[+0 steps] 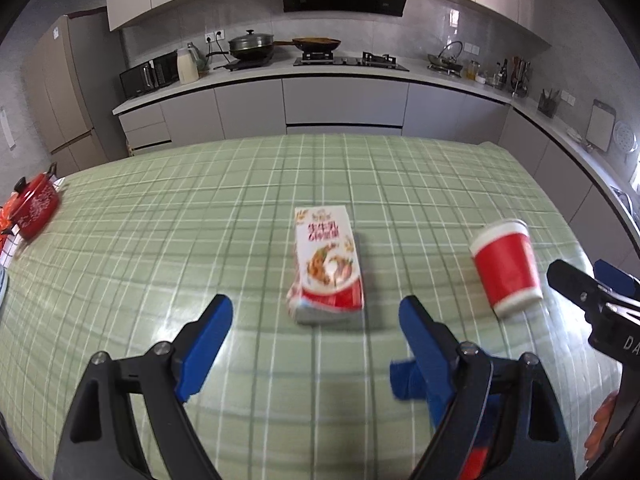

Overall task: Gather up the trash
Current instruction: 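Grasp the printed milk carton with the left gripper while the right gripper grasps the red paper cup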

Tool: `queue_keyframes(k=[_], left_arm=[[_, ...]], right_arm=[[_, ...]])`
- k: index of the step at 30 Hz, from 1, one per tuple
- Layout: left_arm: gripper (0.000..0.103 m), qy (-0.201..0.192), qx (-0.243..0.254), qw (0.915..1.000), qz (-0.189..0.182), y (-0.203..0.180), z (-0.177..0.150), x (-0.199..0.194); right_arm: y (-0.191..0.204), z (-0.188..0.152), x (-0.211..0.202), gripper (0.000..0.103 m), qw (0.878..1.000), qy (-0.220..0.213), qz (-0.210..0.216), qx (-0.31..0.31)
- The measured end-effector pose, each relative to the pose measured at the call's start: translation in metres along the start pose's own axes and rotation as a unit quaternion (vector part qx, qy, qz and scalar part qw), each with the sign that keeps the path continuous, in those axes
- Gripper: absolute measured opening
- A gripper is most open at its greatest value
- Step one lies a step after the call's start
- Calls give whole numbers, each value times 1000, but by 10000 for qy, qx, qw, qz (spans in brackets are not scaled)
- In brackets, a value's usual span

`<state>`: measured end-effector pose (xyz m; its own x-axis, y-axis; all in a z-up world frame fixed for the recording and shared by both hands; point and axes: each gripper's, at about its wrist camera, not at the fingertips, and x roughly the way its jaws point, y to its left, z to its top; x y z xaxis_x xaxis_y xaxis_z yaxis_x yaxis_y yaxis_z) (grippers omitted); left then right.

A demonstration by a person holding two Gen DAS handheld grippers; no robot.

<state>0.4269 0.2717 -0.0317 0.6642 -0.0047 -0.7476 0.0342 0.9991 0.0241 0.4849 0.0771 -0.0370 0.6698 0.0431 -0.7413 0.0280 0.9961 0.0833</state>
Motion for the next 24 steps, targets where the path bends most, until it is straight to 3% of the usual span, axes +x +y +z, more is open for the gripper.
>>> queue_keyframes(k=[9,19,22,24], left_arm=[[86,248,-112,9996,118,-5,16,45],[86,606,-248,9977,145,0,24,76],[83,764,-324,9964,141,4,23,84],[75,859,-337,9957,96,5,21,87]], right_arm=[[-10,17,58,103,9993,362,-28,26],[-10,19,95,103,9981,613,-58,-7],[-9,18,104,103,9975,704,-53,-29],[-8,18,107,103,9973,727,-41,-19]])
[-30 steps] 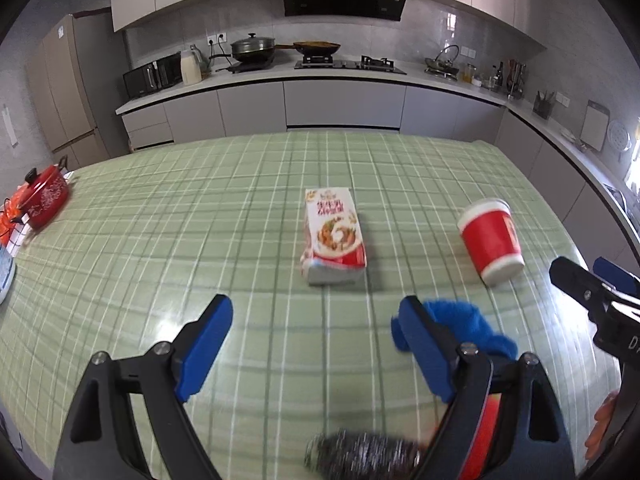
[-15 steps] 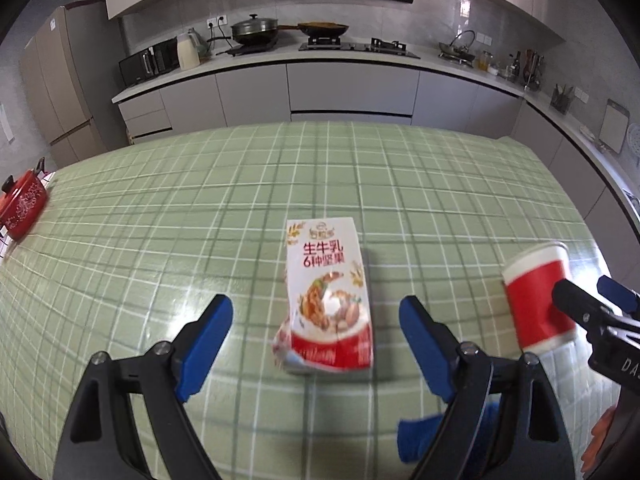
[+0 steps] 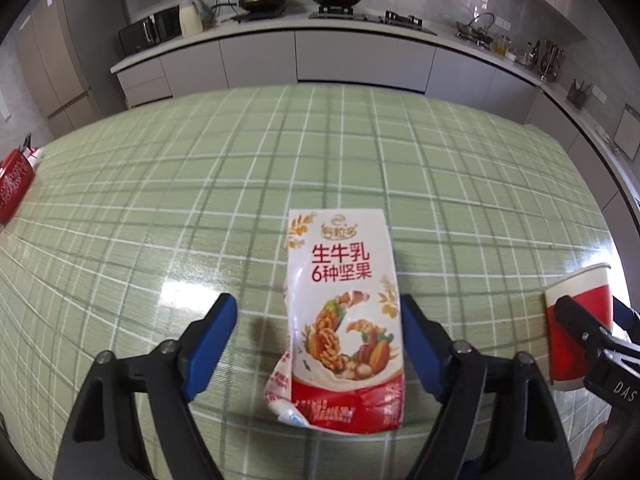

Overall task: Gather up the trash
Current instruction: 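Grasp the printed milk carton with the left gripper while the right gripper grasps the red paper cup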

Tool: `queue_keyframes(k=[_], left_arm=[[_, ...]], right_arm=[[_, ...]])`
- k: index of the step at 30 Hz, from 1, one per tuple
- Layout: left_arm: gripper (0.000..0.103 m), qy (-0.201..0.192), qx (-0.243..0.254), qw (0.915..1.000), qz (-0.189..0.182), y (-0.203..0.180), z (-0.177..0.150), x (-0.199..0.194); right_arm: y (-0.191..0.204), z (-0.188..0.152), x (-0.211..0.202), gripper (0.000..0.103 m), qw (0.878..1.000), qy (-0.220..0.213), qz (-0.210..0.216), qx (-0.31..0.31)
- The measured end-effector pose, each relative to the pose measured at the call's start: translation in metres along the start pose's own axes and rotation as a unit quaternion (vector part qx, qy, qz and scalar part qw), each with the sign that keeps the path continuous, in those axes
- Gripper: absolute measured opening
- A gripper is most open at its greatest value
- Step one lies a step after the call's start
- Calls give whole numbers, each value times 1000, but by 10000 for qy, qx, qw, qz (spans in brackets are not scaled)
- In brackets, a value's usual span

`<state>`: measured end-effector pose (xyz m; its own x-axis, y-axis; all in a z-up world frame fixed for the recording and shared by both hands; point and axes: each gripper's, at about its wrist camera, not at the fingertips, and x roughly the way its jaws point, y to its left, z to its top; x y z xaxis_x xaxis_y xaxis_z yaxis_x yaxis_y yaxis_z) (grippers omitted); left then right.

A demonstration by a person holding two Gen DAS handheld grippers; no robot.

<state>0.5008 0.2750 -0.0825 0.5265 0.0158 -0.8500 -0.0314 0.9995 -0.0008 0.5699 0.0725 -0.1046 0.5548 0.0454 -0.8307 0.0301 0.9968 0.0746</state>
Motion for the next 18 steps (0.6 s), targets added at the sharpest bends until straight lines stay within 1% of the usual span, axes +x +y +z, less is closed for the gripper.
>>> queue_keyframes(k=[1,3,5,6,8,9,10,11,14,18], left_arm=[[73,44,-1,10000,-18,0,-1,2],[64,122,2,9999,-77,1,-3,4],[59,172,29,9998,-87,-1,-5,5],[55,158,59,9998,-70,-1,-6,4],[54,133,74,9998,-92,-3,-9,2],[52,113,83,9999,-85,-4,-10,0],[51,87,105,9999,-76,-5,-11,-1],[50,46,121,9999,-80,-6,-12,-4],[49,-123,115,9998,-76,-9,-12,-14],[49,-313,114,9993,-140,-9,-13,-30]], right_arm=[[1,-1,2,103,10000,7,19,-4],[2,-2,3,103,10000,16,12,-27],[4,-3,6,103,10000,47,30,-77],[4,-4,7,101,9999,49,25,-91],[6,-6,8,89,9999,81,62,-97],[6,-7,10,78,9999,116,84,-94],[9,-8,9,72,9999,109,53,-104],[9,-8,9,69,9999,93,49,-122],[8,-10,8,68,9999,46,161,-31],[6,-9,-2,67,9997,-120,202,-10]])
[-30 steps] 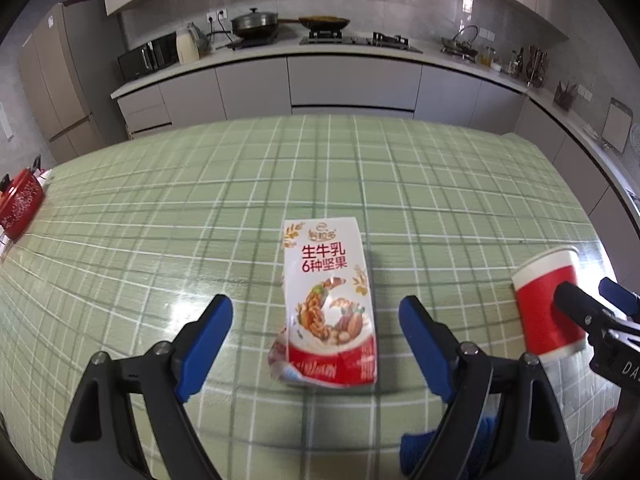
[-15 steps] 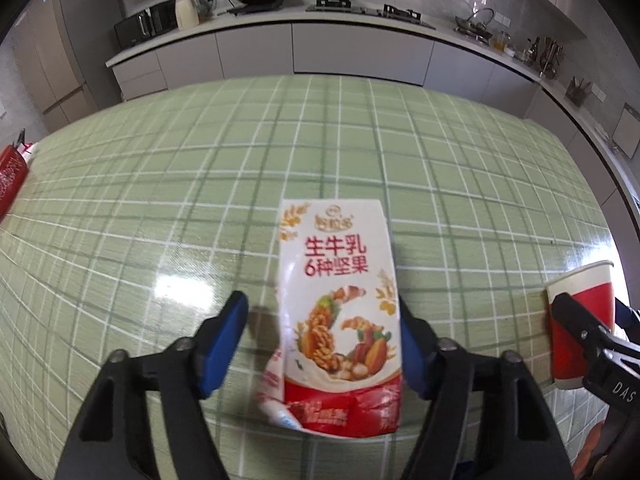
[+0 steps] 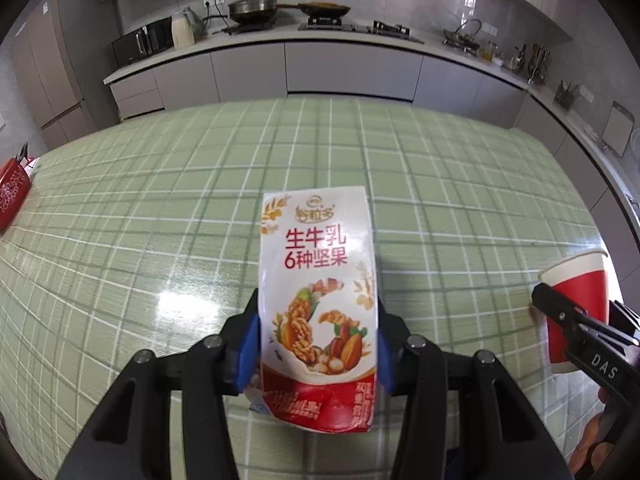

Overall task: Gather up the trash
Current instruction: 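Grasp the printed milk carton with the left gripper while the right gripper grasps the red paper cup, then carry carton and cup to the black bin and open both grippers over it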

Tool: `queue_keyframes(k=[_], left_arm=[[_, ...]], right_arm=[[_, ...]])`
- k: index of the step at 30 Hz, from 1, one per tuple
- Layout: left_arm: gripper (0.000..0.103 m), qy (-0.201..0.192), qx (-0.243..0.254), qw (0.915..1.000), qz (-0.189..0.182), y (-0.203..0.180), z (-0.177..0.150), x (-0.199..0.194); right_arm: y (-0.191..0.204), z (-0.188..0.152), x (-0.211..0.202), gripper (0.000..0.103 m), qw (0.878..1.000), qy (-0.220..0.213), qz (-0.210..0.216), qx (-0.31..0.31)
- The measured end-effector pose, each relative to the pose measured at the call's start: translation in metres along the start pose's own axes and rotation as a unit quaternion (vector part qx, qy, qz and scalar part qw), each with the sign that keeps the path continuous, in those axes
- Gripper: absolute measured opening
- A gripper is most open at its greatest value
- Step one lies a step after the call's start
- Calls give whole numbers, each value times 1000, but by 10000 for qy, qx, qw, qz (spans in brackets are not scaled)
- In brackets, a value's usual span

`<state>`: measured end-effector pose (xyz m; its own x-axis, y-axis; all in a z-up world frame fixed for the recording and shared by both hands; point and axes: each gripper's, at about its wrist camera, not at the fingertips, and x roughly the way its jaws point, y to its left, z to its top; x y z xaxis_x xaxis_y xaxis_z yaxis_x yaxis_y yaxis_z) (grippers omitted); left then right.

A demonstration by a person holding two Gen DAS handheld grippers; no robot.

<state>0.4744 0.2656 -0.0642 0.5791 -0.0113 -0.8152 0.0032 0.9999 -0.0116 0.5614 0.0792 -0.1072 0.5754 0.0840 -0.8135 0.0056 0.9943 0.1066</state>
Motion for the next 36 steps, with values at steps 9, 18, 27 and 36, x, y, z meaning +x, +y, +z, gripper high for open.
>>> queue_keyframes(k=[9,18,27,36], left_arm=[[49,-315,-132,9993,-148,19,-14,-42],[49,-582,-18,9979,-289,21,-33,-83],[49,-755,219,9953,-570,13,-74,-119],[49,-841,483,9920,-811,-15,-107,-150]], right_arm=[[1,2,-35,67,9995,-300,88,14],[5,-21,-86,67,9980,-622,63,62],[11,-74,-147,67,9957,-896,-131,185],[-13,-129,-199,67,9941,-975,-285,372]])
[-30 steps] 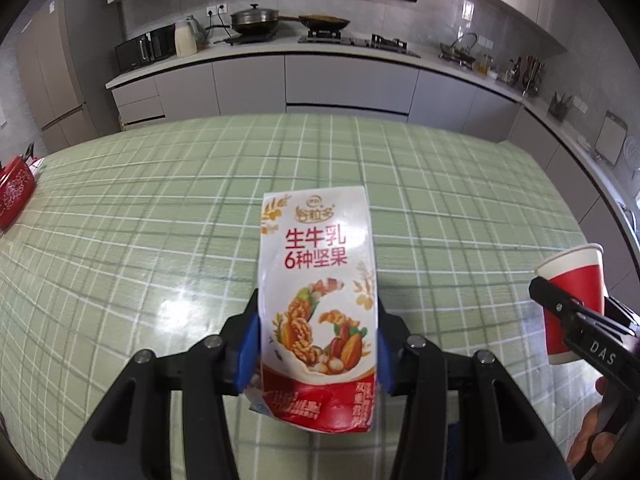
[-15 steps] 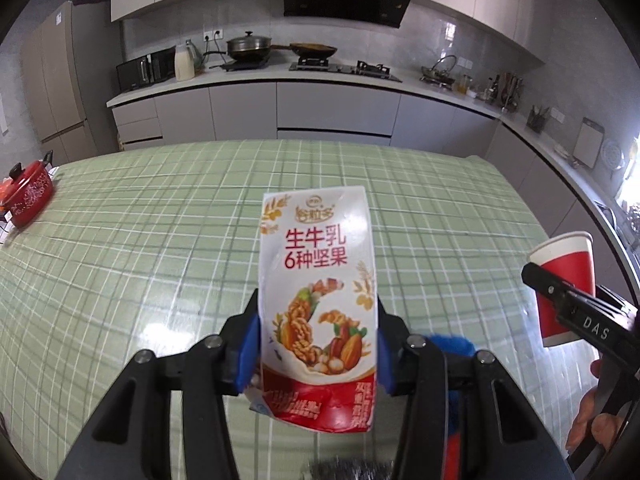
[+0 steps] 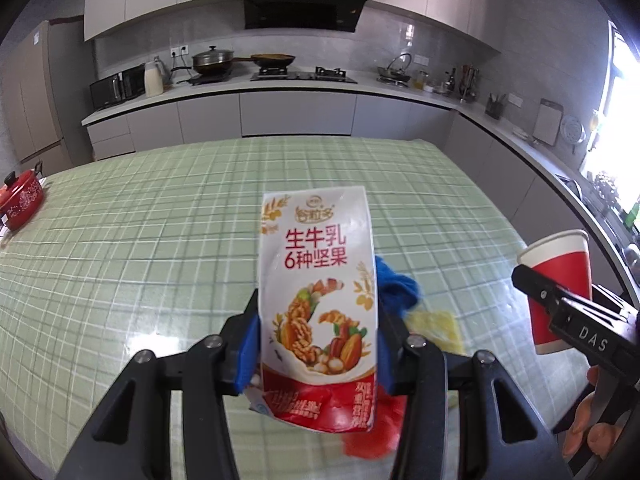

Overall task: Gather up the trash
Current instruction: 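Carry carton and cup to the black bin and open both grippers over it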

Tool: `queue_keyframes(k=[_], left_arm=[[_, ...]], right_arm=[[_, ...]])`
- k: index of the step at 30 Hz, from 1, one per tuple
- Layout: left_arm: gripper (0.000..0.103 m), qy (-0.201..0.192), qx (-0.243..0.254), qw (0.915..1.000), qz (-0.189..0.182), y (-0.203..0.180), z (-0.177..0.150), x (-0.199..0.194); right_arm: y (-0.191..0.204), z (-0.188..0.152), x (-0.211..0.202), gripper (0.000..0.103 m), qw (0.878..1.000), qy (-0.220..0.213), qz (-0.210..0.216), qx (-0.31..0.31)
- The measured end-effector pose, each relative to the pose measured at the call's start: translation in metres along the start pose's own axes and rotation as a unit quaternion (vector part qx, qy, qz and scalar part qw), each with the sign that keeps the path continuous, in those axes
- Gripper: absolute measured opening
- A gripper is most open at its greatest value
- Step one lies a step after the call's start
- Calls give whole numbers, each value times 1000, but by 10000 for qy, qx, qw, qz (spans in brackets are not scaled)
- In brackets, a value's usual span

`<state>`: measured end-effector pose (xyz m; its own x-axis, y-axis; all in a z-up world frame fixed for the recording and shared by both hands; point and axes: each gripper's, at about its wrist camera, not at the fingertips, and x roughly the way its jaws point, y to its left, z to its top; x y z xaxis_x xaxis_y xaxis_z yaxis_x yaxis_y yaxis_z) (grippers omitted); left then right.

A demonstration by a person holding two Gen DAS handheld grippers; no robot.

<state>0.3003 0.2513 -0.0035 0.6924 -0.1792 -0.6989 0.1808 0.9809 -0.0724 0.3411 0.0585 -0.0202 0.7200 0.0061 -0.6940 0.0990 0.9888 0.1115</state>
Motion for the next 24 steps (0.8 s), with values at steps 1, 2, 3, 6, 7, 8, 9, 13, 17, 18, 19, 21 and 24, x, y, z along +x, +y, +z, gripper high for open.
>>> queue_keyframes(k=[1,2,3,6,7,8,9,13,17,18,19,21,24], left_arm=[[49,-16,22,10000,-3,-5,-1,-3],[49,-33,50,10000,-12,-10,-2,-6],[49,-52,79,10000,-9,-16,-2,-8],[49,-125,145,9998,25,-35,-4,-15],[49,-144,152,9998,32,-42,-6,-17],[49,-156,165,9997,52,-52,-8,-18],[49,-163,172,9997,66,-64,-9,-19],[49,-149,123,9997,121,-113,-22,-18],[49,-92,-56,9999,108,-162,-34,-14],[49,-93,-91,9999,85,-173,-36,-13],[49,-58,-144,9999,34,-186,-39,-10],[49,27,-191,9998,-24,-202,-42,-7],[49,122,-118,9998,-129,-224,-44,-5]], right_arm=[[-5,-2,-6,67,10000,-23,24,18],[-8,-4,-11,67,10000,-45,36,29],[-12,-4,-14,67,10000,-64,52,37],[-30,-7,-24,67,9998,-128,126,50],[-41,-8,-29,67,9997,-144,166,54],[-51,-10,-32,67,9997,-149,198,56],[-58,-12,-35,67,9996,-149,217,52],[-108,-19,-45,67,9993,-71,356,-16],[-172,-27,-58,67,9990,26,403,-175],[-183,-28,-60,67,9990,40,393,-207],[-199,-29,-64,67,9990,54,351,-257],[-218,-29,-68,67,9992,71,302,-265],[-250,-30,-76,67,9996,92,223,-139]])
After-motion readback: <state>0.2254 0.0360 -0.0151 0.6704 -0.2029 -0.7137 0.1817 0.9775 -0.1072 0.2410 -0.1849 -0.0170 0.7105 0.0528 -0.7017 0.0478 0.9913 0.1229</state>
